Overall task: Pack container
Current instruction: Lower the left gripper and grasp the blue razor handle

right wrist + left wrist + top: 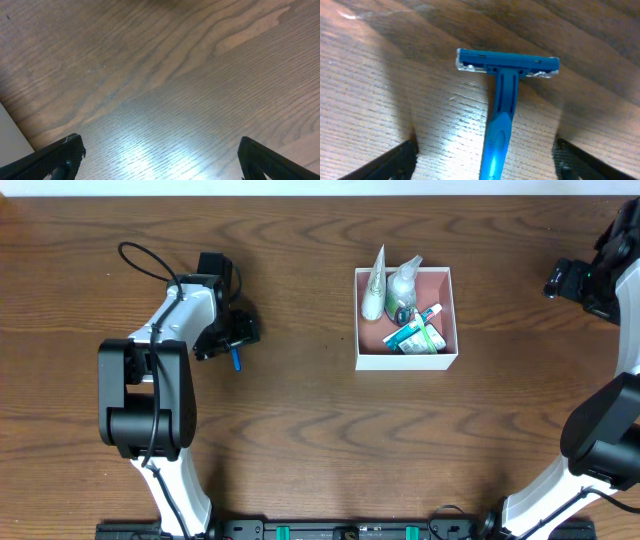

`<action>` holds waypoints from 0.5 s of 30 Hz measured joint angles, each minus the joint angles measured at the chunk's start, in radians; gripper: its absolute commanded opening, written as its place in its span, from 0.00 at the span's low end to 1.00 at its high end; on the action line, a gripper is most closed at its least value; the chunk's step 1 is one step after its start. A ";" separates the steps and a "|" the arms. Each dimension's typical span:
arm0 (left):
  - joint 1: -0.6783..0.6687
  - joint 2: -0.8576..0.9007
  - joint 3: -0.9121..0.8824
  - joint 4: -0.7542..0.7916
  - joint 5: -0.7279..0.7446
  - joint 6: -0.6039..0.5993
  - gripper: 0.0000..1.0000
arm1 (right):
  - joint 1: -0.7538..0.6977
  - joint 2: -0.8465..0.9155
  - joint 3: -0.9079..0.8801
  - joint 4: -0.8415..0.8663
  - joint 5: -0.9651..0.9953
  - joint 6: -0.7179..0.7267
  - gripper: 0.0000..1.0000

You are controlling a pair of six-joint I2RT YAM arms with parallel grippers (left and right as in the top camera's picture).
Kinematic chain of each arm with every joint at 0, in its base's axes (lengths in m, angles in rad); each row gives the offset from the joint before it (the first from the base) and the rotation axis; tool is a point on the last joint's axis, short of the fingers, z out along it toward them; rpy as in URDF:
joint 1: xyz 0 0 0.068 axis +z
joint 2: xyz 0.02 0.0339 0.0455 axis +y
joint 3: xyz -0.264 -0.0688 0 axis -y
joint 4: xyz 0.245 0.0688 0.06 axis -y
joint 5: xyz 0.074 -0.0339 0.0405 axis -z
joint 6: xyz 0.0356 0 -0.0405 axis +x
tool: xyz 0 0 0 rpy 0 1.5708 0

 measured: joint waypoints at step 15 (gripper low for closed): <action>0.000 0.000 0.000 -0.016 -0.002 0.005 0.09 | 0.000 0.000 0.000 0.000 0.000 0.000 0.99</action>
